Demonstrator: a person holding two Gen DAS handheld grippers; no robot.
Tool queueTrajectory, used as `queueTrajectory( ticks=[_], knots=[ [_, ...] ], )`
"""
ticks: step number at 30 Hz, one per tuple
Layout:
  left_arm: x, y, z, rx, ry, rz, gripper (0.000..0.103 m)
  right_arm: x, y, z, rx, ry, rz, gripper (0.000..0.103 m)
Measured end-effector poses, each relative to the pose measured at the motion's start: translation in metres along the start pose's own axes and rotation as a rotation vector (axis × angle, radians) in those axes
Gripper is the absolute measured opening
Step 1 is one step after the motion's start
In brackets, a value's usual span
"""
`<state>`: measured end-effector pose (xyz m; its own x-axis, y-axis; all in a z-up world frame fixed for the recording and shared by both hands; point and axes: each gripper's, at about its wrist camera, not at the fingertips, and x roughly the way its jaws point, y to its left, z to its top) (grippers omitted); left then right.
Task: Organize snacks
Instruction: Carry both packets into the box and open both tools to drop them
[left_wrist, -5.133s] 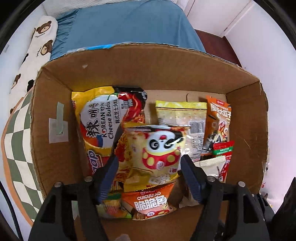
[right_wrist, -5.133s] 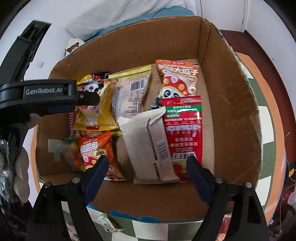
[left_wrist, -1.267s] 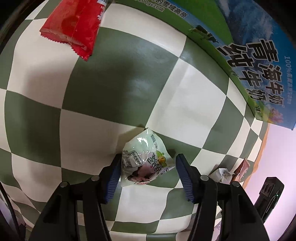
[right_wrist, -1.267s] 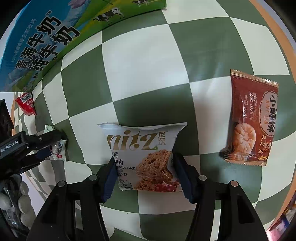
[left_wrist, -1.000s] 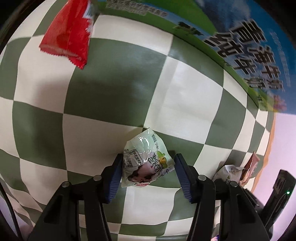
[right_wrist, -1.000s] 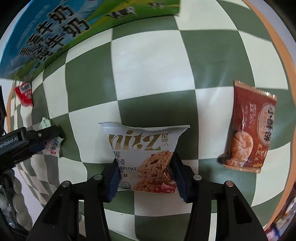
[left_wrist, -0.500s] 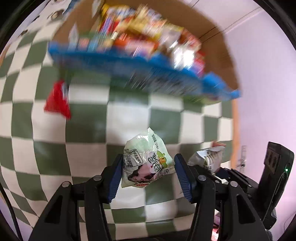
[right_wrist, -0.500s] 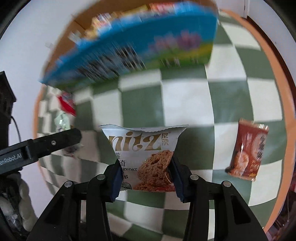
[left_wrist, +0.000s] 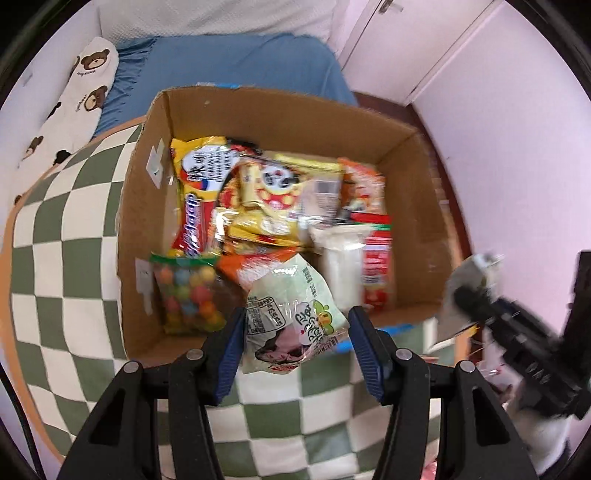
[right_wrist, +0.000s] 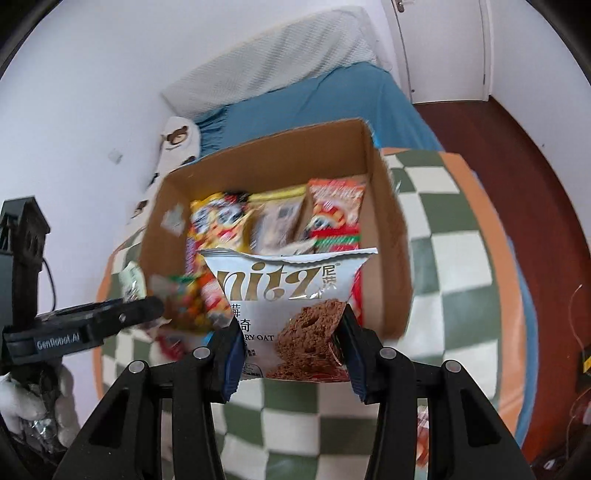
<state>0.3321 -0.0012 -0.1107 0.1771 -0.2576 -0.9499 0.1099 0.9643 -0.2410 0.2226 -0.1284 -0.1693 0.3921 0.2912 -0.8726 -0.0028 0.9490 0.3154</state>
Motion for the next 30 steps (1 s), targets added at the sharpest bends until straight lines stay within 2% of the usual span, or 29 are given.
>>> queueTrajectory(
  ticks=[6,8,9,10,12,20,24,30],
  knots=[
    [0.063,0.011,0.010,0.031,0.142,0.116,0.056,0.042,-0.014,0.027,-0.019,0.059,-0.078,0.050],
    [0.075,0.014,0.011,0.022,0.152,0.104,0.059,0.061,-0.022,0.028,0.004,0.121,-0.115,0.066],
    [0.077,0.016,0.012,0.015,0.155,0.103,0.069,0.069,-0.024,0.025,0.008,0.138,-0.133,0.090],
    [0.080,0.016,0.012,0.010,0.155,0.100,0.083,0.075,-0.027,0.025,0.006,0.149,-0.149,0.092],
    [0.079,0.017,0.012,0.000,0.135,0.086,0.088,0.080,-0.027,0.022,0.007,0.161,-0.151,0.093],
    [0.064,0.019,0.010,-0.008,0.058,0.125,0.092,0.081,-0.024,0.017,0.002,0.155,-0.167,0.096],
    [0.045,0.020,0.011,-0.006,0.018,0.140,0.102,0.073,-0.019,0.015,-0.002,0.135,-0.177,0.097],
    [0.014,0.013,0.003,0.019,-0.073,0.182,0.103,0.054,-0.009,0.010,-0.014,0.091,-0.198,0.098]
  ],
)
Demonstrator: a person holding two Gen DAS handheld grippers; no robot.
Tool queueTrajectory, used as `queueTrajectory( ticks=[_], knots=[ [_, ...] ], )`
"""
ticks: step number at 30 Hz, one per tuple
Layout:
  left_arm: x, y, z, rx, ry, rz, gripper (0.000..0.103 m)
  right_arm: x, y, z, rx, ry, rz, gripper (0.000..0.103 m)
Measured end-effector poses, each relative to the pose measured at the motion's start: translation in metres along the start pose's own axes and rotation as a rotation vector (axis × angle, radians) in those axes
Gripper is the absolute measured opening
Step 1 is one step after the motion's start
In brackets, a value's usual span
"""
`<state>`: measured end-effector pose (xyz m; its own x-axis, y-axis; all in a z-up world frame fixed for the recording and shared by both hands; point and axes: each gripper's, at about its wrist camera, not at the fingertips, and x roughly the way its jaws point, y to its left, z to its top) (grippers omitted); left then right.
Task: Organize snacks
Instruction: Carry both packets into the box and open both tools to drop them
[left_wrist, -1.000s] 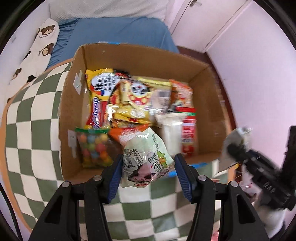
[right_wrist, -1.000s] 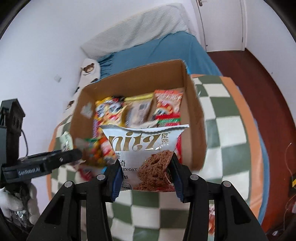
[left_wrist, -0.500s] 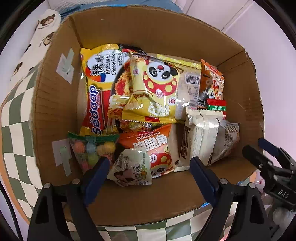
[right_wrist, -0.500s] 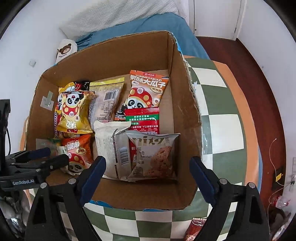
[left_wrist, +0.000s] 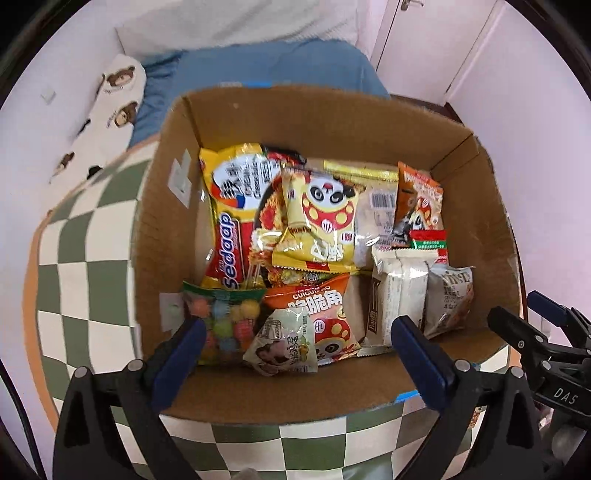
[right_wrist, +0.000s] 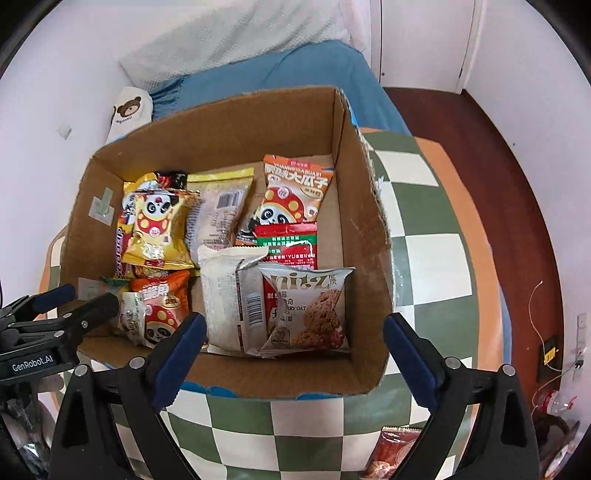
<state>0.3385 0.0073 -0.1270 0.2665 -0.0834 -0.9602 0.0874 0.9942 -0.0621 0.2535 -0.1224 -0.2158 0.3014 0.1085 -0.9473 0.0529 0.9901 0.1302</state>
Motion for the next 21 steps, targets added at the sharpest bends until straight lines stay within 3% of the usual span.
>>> queueTrajectory(
  ticks=[12,21],
  knots=[
    [-0.078,-0.010,-0.022,0.002,-0.184,0.000,0.103,-0.076,0.017,-0.022,-0.026,-0.165,-0.021,0.099],
    [-0.123,-0.012,-0.058,0.011,-0.263,-0.007,0.103,-0.132,0.027,-0.058,-0.045,-0.262,-0.017,0.101]
  ],
)
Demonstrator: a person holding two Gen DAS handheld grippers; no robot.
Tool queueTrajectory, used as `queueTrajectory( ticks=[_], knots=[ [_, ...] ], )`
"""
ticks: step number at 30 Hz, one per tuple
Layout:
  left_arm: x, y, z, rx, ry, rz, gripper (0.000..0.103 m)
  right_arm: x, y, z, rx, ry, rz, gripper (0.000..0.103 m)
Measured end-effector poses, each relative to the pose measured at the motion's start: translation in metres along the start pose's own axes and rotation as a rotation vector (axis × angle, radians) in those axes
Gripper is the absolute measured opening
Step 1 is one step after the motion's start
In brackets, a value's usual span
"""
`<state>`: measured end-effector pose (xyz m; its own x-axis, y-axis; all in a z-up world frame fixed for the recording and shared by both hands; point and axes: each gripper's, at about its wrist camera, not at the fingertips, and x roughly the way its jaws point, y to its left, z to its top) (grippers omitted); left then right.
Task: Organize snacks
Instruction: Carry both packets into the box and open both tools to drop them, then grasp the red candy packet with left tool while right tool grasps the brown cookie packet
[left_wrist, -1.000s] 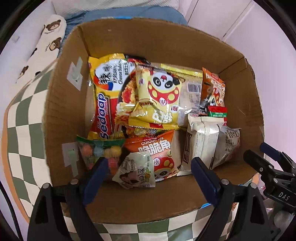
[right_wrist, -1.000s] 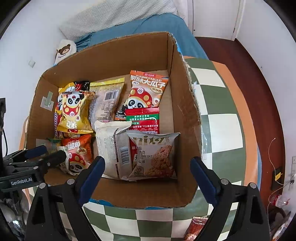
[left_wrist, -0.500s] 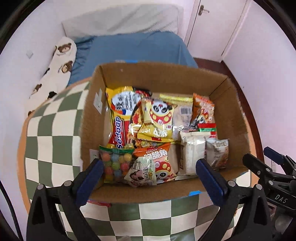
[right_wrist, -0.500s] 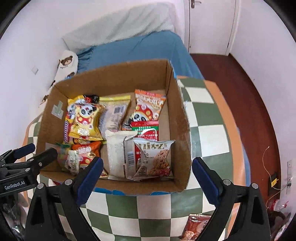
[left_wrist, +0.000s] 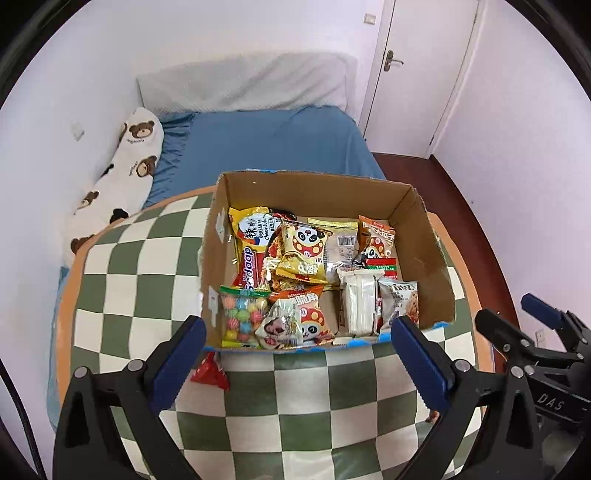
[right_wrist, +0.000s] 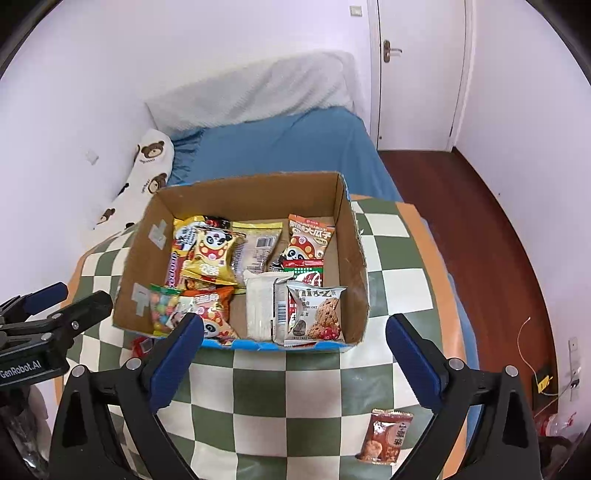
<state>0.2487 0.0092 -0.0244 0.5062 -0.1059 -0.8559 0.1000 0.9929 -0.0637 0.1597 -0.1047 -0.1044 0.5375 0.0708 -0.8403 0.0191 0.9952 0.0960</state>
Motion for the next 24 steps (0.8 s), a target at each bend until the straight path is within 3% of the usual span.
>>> queueTrajectory(
  ticks=[7,13,19,24],
  knots=[
    [-0.034,-0.002,-0.016,0.002,-0.057,0.007,0.103,-0.054,0.010,-0.013,-0.018,-0.090,-0.005,0.101],
    [-0.052,-0.004,-0.022,0.002,-0.110,0.022,0.103,-0.075,0.015,-0.021,-0.013,-0.125,-0.002,0.101],
    [-0.043,-0.001,-0.033,-0.018,-0.089,0.049,0.103,-0.065,-0.002,-0.030,0.053,-0.076,0.042,0.101],
    [0.005,0.003,-0.059,-0.038,0.008,0.105,0.103,-0.021,-0.057,-0.062,0.215,0.050,0.039,0.101]
  ],
)
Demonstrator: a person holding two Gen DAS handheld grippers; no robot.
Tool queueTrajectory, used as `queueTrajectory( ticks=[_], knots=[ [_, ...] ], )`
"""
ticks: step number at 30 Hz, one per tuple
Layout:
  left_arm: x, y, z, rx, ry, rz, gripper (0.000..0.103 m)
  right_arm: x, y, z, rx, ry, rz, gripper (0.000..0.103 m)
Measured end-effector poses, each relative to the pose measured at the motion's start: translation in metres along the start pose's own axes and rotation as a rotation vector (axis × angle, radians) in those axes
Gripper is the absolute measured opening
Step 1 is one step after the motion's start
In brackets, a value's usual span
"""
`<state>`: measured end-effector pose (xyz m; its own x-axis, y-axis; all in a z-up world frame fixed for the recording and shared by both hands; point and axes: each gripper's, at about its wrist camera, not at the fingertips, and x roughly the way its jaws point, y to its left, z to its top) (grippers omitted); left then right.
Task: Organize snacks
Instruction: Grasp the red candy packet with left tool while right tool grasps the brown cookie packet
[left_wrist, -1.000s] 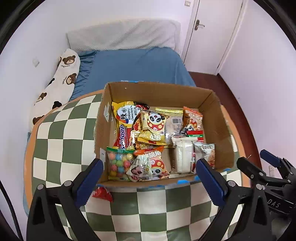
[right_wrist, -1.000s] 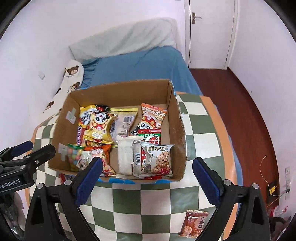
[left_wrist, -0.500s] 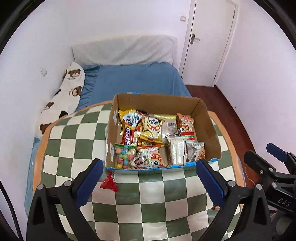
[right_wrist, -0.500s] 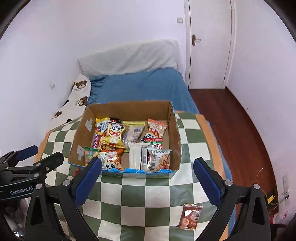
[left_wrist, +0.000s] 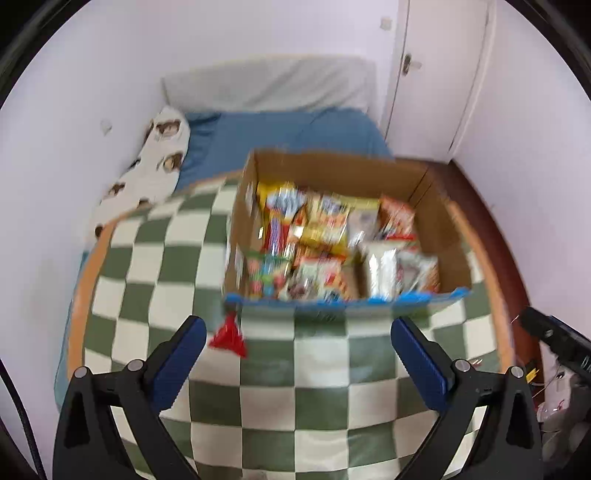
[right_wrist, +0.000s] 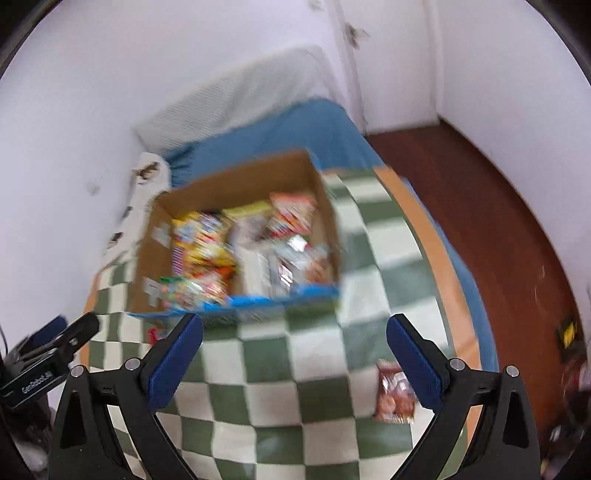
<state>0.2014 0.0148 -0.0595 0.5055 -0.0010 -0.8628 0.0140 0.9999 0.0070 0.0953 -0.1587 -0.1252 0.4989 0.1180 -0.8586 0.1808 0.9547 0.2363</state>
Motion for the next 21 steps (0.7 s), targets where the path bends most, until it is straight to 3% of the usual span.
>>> queueTrajectory(
  ticks=[8,12,17,20,21],
  knots=[
    [0.088,-0.008,-0.054,0.012,0.212,0.062,0.103,0.093,-0.107,-0.054,0.211,0.237,-0.120,0.101],
    [0.114,-0.004,-0.073,0.005,0.275,0.094,0.103,0.132,-0.129,-0.075,0.245,0.310,-0.134,0.101],
    [0.128,0.011,-0.084,-0.017,0.309,0.133,0.103,0.170,-0.129,-0.087,0.225,0.374,-0.177,0.100],
    [0.129,0.024,-0.086,-0.030,0.305,0.165,0.103,0.178,-0.123,-0.091,0.206,0.375,-0.191,0.085],
    [0.128,0.030,-0.085,-0.040,0.302,0.174,0.103,0.178,-0.118,-0.091,0.187,0.366,-0.192,0.075]
  ],
)
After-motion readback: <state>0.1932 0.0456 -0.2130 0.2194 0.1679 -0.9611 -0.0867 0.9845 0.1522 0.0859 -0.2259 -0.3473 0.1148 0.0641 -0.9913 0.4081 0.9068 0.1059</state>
